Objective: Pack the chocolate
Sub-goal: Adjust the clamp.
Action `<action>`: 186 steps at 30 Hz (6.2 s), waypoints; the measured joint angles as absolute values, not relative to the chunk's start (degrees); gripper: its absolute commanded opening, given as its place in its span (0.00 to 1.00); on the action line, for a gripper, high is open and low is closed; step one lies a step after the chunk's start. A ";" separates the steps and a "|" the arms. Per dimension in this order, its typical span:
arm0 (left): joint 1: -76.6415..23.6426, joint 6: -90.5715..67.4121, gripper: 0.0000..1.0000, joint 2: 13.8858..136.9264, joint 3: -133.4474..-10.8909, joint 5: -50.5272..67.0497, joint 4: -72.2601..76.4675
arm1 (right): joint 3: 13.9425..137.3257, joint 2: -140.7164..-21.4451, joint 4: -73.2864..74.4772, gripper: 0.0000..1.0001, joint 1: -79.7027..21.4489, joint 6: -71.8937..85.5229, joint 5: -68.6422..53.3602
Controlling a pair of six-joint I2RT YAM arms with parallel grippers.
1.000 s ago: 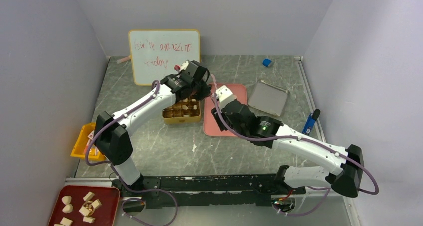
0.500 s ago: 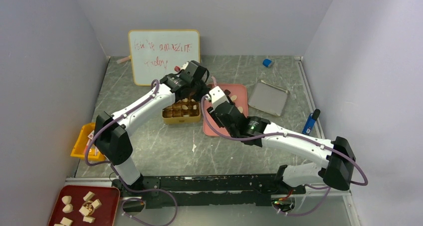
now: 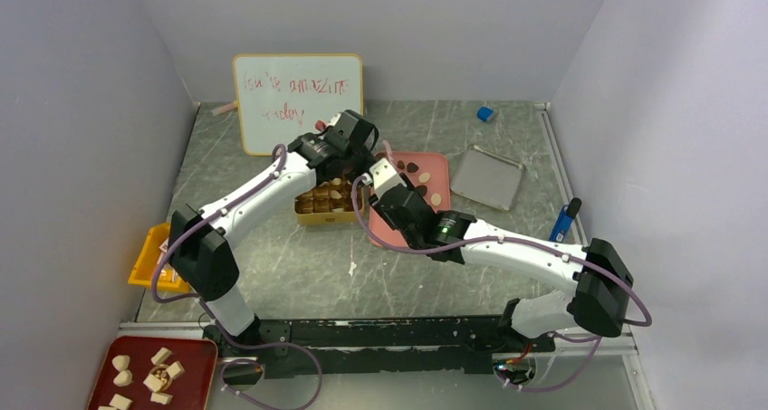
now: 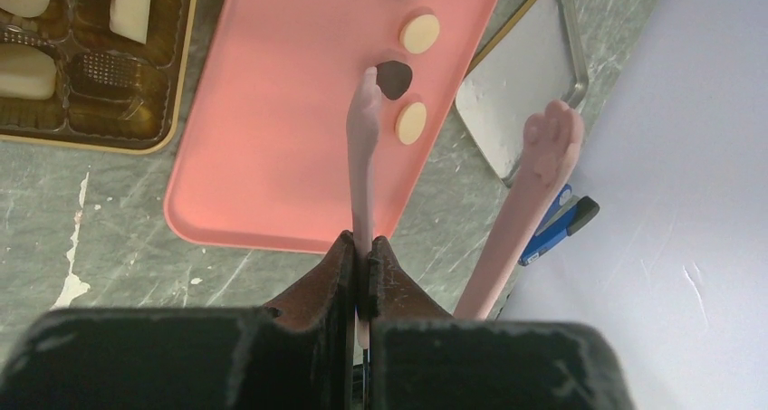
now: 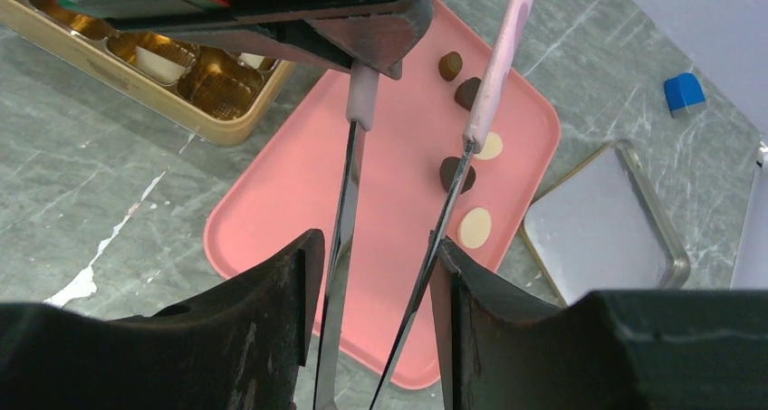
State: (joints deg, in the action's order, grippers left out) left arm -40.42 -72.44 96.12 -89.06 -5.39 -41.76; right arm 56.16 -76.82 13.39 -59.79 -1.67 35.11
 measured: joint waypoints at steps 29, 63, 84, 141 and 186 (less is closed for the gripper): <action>-40.18 -72.53 0.05 94.63 -86.48 -5.56 -41.71 | 56.18 -79.83 6.59 0.29 -59.20 -6.52 36.03; -40.60 -70.91 0.17 94.63 -86.48 -6.68 -39.62 | 56.95 -78.30 10.09 0.05 -56.53 -3.20 32.64; -41.74 -74.04 0.05 94.63 -83.85 -3.88 -33.45 | 58.11 -77.30 16.14 0.16 -56.47 -1.26 34.48; -42.09 -72.75 0.05 98.15 -85.23 -5.45 -38.89 | 67.48 -78.81 18.76 0.45 -55.51 -0.45 35.73; -42.04 -72.84 0.05 105.86 -97.34 -2.85 -45.60 | 54.68 -71.61 14.24 0.37 -57.91 1.63 34.20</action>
State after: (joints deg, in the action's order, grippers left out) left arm -42.04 -72.84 105.86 -97.34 -2.85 -45.60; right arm 54.68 -71.61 14.24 -57.91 1.63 34.20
